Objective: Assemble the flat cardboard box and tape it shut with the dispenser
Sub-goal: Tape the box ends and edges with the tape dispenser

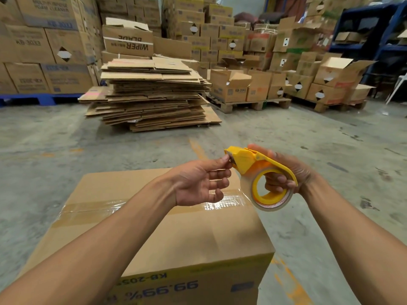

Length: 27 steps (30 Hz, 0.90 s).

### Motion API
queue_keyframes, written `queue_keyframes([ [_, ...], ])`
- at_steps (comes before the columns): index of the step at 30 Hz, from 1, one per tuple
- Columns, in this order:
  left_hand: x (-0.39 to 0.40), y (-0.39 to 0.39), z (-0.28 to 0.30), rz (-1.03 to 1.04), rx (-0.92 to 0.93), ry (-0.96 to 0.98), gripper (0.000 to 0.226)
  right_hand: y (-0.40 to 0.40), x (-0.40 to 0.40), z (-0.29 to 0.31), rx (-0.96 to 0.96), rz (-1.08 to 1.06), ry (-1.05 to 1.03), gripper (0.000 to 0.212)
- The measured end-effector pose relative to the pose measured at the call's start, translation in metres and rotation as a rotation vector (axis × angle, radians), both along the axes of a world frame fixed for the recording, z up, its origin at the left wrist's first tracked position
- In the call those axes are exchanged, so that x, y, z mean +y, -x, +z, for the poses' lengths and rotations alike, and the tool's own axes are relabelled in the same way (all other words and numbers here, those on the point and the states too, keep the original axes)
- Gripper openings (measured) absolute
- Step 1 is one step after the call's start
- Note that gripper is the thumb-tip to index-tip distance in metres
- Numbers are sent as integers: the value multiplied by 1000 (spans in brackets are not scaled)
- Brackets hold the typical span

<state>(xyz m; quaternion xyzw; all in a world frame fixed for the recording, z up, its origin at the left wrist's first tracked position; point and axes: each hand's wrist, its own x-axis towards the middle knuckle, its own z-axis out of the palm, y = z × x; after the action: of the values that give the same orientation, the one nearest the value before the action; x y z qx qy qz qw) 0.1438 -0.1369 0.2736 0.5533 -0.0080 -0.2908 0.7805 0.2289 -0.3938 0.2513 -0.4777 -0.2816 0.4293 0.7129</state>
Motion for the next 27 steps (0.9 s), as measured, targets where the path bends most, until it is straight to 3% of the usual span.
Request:
queue_keyframes([
  [10,-5,-2,-3,-24,12,-24,7,4,-1,1,-34,-35,31,49],
  [19,6,2,11,-86,109,-30,36,12,-7,12,-52,-114,66,55],
  [27,-5,3,0,-74,128,-171,5,29,-8,31,-156,-167,253,61],
])
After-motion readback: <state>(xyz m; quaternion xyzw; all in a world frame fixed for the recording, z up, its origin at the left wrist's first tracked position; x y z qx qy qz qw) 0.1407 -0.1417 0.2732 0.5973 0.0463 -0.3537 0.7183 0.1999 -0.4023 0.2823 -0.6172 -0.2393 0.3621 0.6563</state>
